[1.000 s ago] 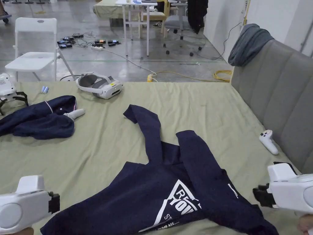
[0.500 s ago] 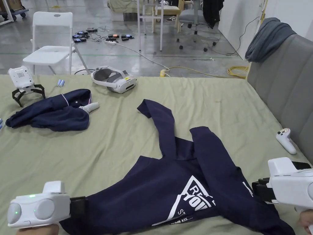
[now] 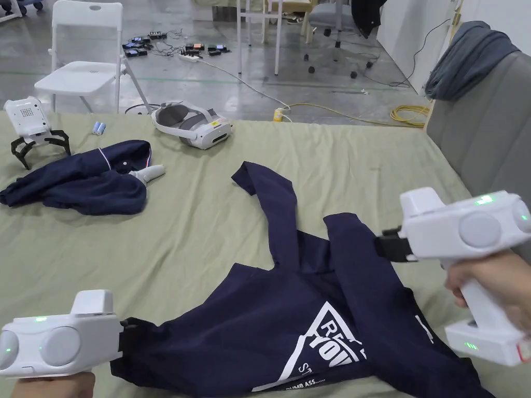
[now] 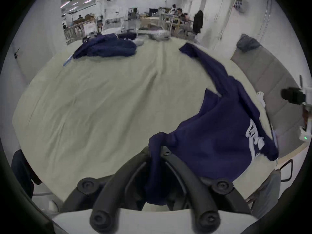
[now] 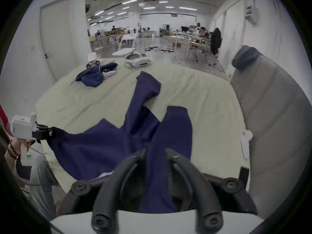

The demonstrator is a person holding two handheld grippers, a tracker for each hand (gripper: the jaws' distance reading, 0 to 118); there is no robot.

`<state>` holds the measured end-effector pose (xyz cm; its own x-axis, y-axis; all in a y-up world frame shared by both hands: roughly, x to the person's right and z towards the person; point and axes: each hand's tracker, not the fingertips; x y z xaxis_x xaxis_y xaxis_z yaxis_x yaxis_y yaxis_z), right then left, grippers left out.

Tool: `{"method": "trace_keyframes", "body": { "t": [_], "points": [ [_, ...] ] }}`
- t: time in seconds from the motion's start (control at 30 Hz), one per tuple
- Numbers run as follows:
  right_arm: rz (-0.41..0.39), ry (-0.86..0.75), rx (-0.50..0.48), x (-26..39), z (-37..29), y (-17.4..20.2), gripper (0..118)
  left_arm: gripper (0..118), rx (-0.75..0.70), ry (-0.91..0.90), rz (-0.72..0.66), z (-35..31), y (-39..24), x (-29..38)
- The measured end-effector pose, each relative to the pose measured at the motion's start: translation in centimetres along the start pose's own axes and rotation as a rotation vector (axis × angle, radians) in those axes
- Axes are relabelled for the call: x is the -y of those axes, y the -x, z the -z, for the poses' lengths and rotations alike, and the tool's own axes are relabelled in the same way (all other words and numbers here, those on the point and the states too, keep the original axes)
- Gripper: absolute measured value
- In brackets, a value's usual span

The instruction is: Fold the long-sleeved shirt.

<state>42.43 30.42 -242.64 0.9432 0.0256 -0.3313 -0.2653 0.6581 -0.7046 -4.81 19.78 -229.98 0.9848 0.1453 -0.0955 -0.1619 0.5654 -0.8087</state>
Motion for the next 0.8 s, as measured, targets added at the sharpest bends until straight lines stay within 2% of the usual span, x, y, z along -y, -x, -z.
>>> {"method": "trace_keyframes", "body": {
  "t": [0.07, 0.13, 0.2, 0.27, 0.33, 0.5, 0.53, 0.57, 0.6, 0.67, 0.7, 0.8],
  "points": [
    [-0.020, 0.026, -0.029, -2.9, 3.5, 1.0, 38, 13, 0.016, -0.025, -0.012, -1.2, -0.2, -0.2],
    [-0.049, 0.069, -0.083, -4.9, 7.6, 1.5, 58, 13, 0.039, -0.044, -0.033, -1.7, -0.2, -0.6],
    [-0.069, 0.171, -0.114, -6.2, 12.5, 2.3, 63, 13, 0.048, -0.051, -0.042, -2.1, -0.4, -0.5],
    [-0.134, 0.252, -0.106, -6.8, 17.3, 3.1, 70, 13, 0.058, -0.051, -0.054, -1.8, -0.2, -0.6],
    [-0.170, 0.312, -0.075, -6.8, 21.1, 3.8, 71, 13, 0.062, -0.050, -0.059, -1.7, -0.3, -0.6],
    [-0.181, 0.442, -0.075, -4.5, 28.3, 5.5, 70, 13, 0.063, -0.042, -0.051, -0.5, -0.5, -1.1],
    [-0.181, 0.420, -0.072, -4.1, 28.5, 5.7, 72, 13, 0.064, -0.040, -0.052, -0.3, -0.5, -1.2],
    [-0.155, 0.409, -0.074, -4.6, 27.4, 5.3, 70, 13, 0.060, -0.041, -0.051, -0.2, -0.5, -1.3],
    [-0.147, 0.416, -0.078, -4.8, 26.9, 5.2, 55, 13, 0.053, -0.042, -0.050, -0.1, -0.5, -1.4],
    [-0.150, 0.417, -0.153, -4.3, 26.4, 5.5, 16, 13, 0.040, -0.054, -0.034, 0.0, -0.7, -1.5],
    [-0.135, 0.420, -0.149, -4.2, 26.2, 4.9, 0, 13, 0.033, -0.058, -0.028, 0.2, -0.8, -1.6],
    [-0.072, 0.366, -0.138, -3.7, 24.9, 5.0, 0, 13, 0.020, -0.083, -0.022, 0.5, -0.7, -2.6]
  ]
}}
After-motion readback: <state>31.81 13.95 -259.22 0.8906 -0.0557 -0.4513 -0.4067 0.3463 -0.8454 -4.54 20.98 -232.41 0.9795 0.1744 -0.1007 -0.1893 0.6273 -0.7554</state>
